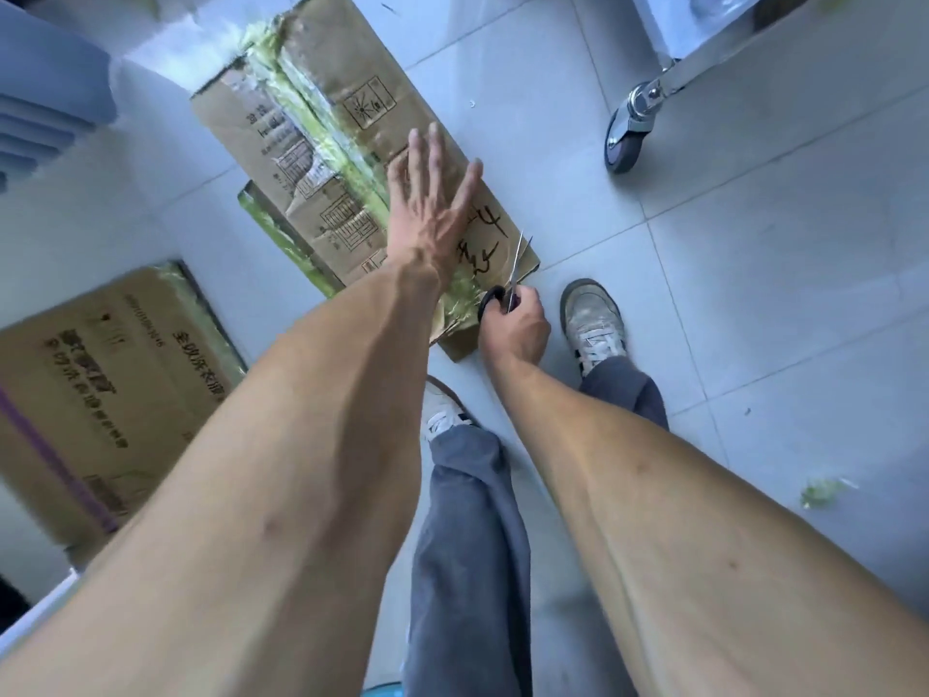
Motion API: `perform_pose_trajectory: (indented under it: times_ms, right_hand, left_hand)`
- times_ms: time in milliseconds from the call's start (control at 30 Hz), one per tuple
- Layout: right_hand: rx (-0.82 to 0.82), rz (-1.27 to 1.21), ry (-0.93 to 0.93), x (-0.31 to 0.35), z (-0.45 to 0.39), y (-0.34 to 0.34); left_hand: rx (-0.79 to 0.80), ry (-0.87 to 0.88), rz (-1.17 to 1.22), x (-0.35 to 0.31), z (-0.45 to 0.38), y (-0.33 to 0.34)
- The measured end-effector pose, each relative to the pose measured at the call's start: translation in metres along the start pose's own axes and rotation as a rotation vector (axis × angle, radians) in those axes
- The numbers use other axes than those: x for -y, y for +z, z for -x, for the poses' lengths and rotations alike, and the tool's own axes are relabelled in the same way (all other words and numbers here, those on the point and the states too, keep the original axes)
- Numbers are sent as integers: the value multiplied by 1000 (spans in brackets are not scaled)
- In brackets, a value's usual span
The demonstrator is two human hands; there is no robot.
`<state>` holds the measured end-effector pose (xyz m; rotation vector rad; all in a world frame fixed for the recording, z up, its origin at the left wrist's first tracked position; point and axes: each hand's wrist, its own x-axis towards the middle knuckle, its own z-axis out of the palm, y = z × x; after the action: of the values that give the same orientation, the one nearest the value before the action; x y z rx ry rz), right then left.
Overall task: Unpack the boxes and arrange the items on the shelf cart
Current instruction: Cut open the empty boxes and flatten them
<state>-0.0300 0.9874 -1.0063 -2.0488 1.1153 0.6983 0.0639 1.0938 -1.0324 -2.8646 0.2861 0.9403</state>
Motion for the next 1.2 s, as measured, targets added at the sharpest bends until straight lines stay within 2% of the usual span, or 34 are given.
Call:
perform_pose_trajectory:
  times_ms: [100, 200, 300, 367, 467, 533, 600, 667, 700, 867, 1067, 1200]
  right_hand:
    - [-118, 151, 5, 0, -4, -10]
    - [-120, 284, 74, -2, -7, -22]
    - [-64, 247, 86, -2, -10, -36]
    - [-18, 223, 36, 0, -11, -42]
    - [37, 232, -76, 10, -14, -49]
    - [70, 309, -135, 19, -19, -51]
    - [90, 404, -183, 27, -24, -52]
    - [93, 490, -242, 34, -25, -53]
    - [102, 524, -274, 38, -23, -52]
    - [78, 598, -318, 45, -20, -50]
    - [-121, 731, -489, 36, -19, -61]
    - [-142, 776, -521, 24, -16, -64]
  left_hand:
    - [120, 158, -2, 4, -15, -12]
    - [153, 136, 69, 2, -20, -23]
    - [127, 59, 149, -17, -23, -32]
    - [132, -54, 243, -29, -25, -34]
    - [124, -331, 429, -34, -22, -30]
    - [112, -502, 548, -30, -17, -20]
    - [119, -639, 555, -21, -4, -12]
    - [138, -825, 726, -11, 10, -19]
    - [134, -871, 706, -4, 18, -22]
    - [76, -930, 797, -1, 33, -30]
    - [104, -942, 818, -19, 19, -24]
    - [97, -921, 786, -15, 16, -18]
